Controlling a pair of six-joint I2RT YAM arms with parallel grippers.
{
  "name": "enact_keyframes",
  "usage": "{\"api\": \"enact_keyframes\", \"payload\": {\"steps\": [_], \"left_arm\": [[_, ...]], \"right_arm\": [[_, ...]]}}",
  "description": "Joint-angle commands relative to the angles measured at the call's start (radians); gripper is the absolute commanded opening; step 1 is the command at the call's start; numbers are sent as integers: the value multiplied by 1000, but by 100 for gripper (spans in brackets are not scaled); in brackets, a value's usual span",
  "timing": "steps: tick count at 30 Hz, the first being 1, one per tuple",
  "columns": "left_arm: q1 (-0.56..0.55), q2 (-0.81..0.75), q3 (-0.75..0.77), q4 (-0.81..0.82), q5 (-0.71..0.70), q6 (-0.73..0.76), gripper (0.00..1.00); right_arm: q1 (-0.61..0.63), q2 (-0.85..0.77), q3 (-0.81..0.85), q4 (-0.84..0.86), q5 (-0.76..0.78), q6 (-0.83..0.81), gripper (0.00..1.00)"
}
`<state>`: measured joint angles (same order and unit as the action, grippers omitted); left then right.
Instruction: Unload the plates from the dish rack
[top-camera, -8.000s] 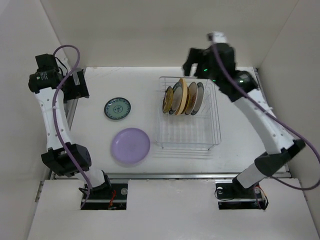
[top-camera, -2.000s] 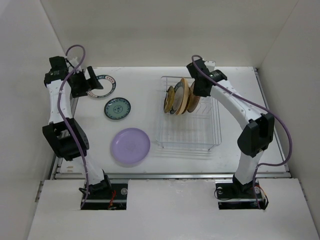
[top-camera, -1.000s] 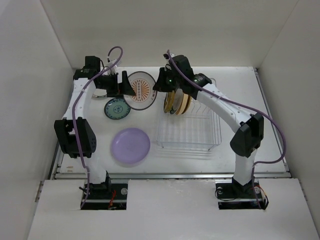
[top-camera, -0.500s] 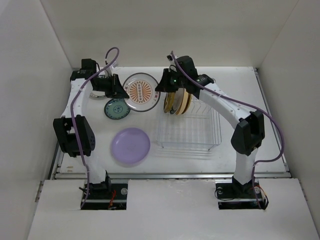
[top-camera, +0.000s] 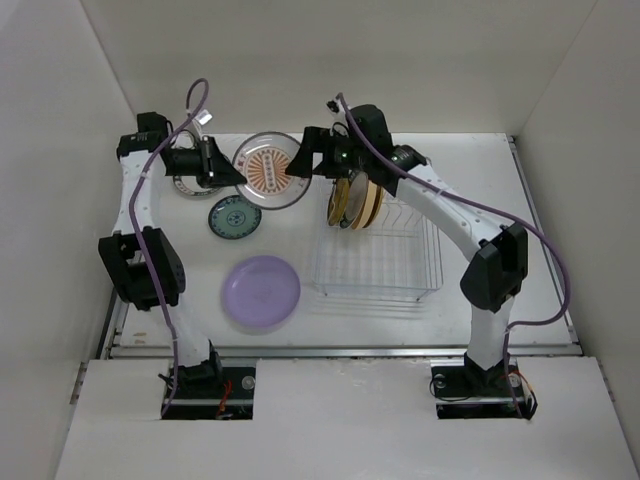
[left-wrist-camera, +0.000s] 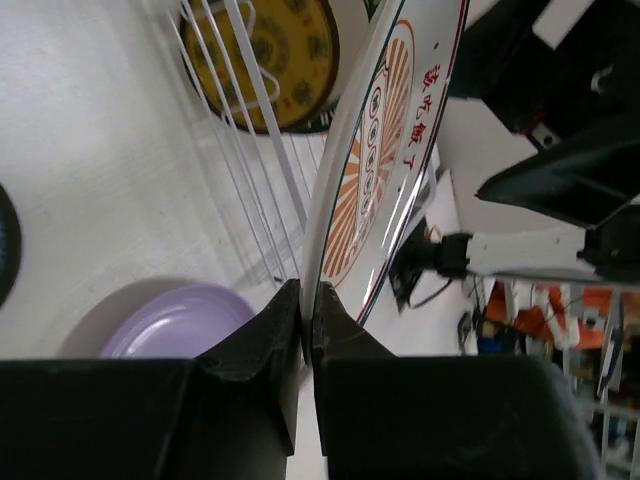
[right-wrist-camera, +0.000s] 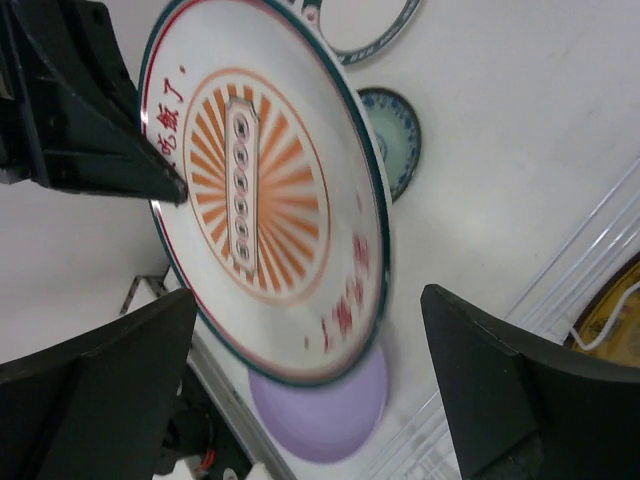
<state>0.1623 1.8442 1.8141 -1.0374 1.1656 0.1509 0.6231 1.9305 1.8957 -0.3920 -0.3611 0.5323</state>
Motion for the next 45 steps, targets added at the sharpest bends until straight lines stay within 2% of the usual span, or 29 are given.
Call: {"api": "enact_keyframes", "payload": {"steps": [1, 2, 3, 5, 6, 10, 18, 22, 26, 28, 30, 32, 35, 37, 42, 45], "left_arm": [[100, -5, -15, 312, 105, -279, 0], [123, -5, -68, 420, 105, -477, 0], [175, 10, -96, 658, 95, -584, 0], [222, 39, -118, 819, 39, -741, 0], [262, 94, -90, 838, -37, -789, 0], [296, 277, 115, 702, -156, -789, 0], [296, 507, 295, 729, -389, -801, 0], [287, 590, 346, 699, -414, -772, 32], [264, 630, 366, 614, -449, -685, 49], [264, 630, 366, 565, -458, -643, 57], [264, 615, 375, 515, -468, -596, 61], [264, 587, 366, 452, -494, -527, 62], [264, 494, 277, 442, -506, -473, 65], [255, 428, 219, 442, -497, -453, 66], [255, 342, 198, 327, -509, -399, 67], [255, 284, 146, 336, -508, -376, 69]], "right_arm": [[-5, -66, 97, 6, 108, 9, 100], [-5, -80, 108, -11, 149, -1, 100], [-5, -94, 120, -31, 192, -2, 100], [-5, -132, 143, -101, 322, -2, 100], [-5, -146, 143, -122, 359, -12, 100], [-5, -218, 109, -198, 491, -55, 100], [-14, -311, 53, -349, 770, -45, 100], [-54, -311, 19, -448, 821, 23, 100], [-77, -301, -49, -458, 777, 55, 91], [-77, -301, -69, -458, 777, 67, 87], [-86, -301, -84, -458, 777, 78, 84], [-86, -301, -116, -458, 777, 87, 81], [-95, -292, -136, -458, 765, 97, 75], [-95, -281, -165, -430, 748, 97, 72], [-95, -220, -185, -418, 714, 97, 65], [-105, -200, -214, -361, 705, 97, 61]]}}
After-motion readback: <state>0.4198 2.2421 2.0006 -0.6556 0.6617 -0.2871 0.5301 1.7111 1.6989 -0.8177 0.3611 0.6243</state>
